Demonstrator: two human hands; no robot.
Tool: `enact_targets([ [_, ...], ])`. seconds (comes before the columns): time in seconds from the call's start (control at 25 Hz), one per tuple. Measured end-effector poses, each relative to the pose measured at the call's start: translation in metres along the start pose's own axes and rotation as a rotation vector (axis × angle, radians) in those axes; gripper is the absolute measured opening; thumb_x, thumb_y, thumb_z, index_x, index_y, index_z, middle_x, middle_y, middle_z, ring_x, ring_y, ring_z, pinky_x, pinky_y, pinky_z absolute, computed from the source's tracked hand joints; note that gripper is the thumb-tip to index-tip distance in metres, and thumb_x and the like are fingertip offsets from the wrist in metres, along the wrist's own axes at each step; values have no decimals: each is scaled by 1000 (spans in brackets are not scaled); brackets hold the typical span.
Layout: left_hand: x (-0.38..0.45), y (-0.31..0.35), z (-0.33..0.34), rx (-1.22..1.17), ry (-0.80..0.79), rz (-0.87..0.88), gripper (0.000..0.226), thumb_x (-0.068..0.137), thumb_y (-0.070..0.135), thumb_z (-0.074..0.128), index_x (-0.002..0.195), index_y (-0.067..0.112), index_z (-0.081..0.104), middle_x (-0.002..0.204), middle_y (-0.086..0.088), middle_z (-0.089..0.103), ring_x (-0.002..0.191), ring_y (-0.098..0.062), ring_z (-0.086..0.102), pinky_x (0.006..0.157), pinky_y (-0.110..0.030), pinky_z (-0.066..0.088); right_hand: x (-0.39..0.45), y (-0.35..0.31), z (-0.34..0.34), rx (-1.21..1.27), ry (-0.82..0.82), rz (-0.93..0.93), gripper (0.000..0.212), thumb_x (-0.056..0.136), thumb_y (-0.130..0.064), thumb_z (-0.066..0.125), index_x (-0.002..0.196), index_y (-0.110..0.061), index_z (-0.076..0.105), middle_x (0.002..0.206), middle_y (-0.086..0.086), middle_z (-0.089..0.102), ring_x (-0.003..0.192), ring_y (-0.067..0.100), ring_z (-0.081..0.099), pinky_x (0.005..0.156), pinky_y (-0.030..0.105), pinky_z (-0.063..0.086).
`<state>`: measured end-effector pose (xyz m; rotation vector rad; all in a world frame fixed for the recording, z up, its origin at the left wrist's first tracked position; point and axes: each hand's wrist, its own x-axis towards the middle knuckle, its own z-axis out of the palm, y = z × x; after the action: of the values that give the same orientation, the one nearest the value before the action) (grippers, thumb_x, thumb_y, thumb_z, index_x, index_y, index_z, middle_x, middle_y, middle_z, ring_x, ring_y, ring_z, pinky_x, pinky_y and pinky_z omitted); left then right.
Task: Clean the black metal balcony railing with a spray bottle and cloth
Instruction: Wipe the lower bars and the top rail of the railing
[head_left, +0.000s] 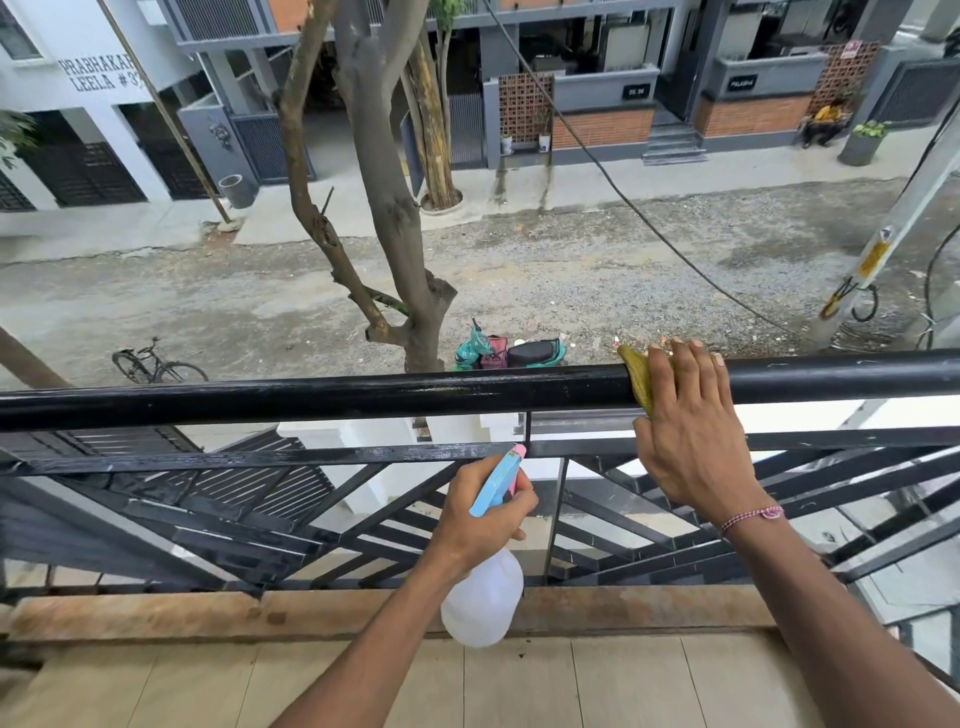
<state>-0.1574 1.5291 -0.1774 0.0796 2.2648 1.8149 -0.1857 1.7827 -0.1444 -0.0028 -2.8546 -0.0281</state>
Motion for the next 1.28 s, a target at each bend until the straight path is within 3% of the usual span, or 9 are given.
enact_targets([
  [0.2,-4,13,10,53,66,89,30,85,6,72,66,22,57,56,13,49,51,-8,52,51,-24,49,-3,-3,2,54,-4,39,75,94,-43,21,157,-3,13,163,27,11,153,41,7,125,50,4],
  [0.4,-14,14,6,-20,26,132,11,78,19,72,72,21,63,66,7,58,62,-17,64,58,-36,61,-5,-14,-2,89,-34,63,80,91,-46,9,158,-2,5,164,25,1,153,38,-3,122,44,-9],
  [0.72,-13,14,-8,54,92,144,19,74,24,70,61,33,59,58,12,50,57,-11,55,54,-34,57,-29,-87,15,305,12,54,72,98,-33,16,157,-2,-9,163,21,-23,151,31,-22,125,44,-5],
  [0.84,-14,9,-13,16,68,137,11,76,24,71,71,29,63,71,2,58,66,-16,62,57,-36,61,-48,-116,31,611,90,185,70,98,-25,23,158,-2,-3,166,18,-13,154,27,-12,126,41,4],
  [0.92,-13,6,-18,29,70,134,10,77,25,71,73,29,63,75,-2,59,70,-19,64,62,-44,64,-57,-135,39,964,74,296,68,99,-23,26,161,-13,0,159,22,28,143,25,34,116,35,33],
  [0.96,-13,5,-20,35,75,131,11,78,26,71,73,31,63,76,-2,59,71,-21,64,64,-47,65,-55,-141,39,1099,64,362,62,102,-23,28,160,-17,6,132,25,54,112,20,54,95,26,44],
  [1.04,-15,6,-23,23,80,122,9,80,26,71,76,31,64,78,0,59,73,-21,65,64,-45,65,-41,-149,34,1297,38,457,40,106,-14,33,145,-17,33,82,11,52,69,6,46,68,27,40],
  [1.12,-19,6,-25,13,72,124,10,83,20,72,79,24,64,75,2,58,71,-16,64,61,-40,64,-21,-158,35,1398,10,469,15,105,-14,36,119,-14,42,83,2,49,70,6,46,73,34,41],
  [1.28,-25,-2,-34,13,89,95,13,88,10,73,81,18,65,72,4,59,70,-17,67,63,-42,65,-4,-175,59,1146,9,353,9,105,-32,41,111,-31,34,118,10,52,105,27,55,96,42,46],
])
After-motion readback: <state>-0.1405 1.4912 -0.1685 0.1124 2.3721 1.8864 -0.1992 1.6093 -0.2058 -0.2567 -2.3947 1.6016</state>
